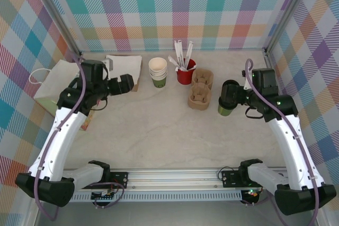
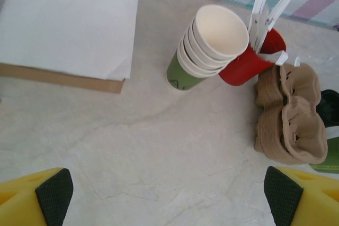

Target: Pack the takeout coffee

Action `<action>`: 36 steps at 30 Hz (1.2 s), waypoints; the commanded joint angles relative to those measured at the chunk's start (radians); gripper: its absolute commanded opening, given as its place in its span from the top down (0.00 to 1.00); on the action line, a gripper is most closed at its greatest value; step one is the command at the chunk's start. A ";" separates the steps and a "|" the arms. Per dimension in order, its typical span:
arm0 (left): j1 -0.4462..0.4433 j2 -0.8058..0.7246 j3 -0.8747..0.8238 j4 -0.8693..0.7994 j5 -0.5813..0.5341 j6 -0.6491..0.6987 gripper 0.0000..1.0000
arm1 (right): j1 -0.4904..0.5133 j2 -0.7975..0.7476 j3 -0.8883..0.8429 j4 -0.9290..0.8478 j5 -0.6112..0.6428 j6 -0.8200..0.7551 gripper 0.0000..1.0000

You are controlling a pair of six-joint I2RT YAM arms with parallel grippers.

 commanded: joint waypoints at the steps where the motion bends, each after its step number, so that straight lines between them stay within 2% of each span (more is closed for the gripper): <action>1: 0.069 0.040 0.111 -0.102 0.066 0.112 0.04 | -0.005 -0.039 -0.053 0.105 -0.091 0.038 0.00; 5: 0.183 0.090 0.218 -0.165 0.155 0.174 0.03 | -0.004 -0.081 -0.090 0.150 -0.133 0.043 0.00; 12: 0.376 0.141 0.327 -0.202 0.207 0.284 0.01 | -0.004 -0.090 -0.110 0.154 -0.163 0.029 0.00; 22: 0.605 0.220 0.328 -0.062 0.275 0.365 0.00 | -0.004 -0.067 -0.126 0.159 -0.188 0.019 0.00; 26: 0.637 0.270 0.333 -0.044 0.267 0.390 0.00 | -0.004 -0.052 -0.128 0.151 -0.191 0.020 0.00; 31: 0.638 0.330 0.313 -0.038 0.247 0.424 0.11 | -0.004 -0.042 -0.139 0.158 -0.197 0.025 0.00; 36: 0.638 0.352 0.255 -0.015 0.252 0.446 0.14 | -0.005 -0.029 -0.140 0.155 -0.200 0.026 0.00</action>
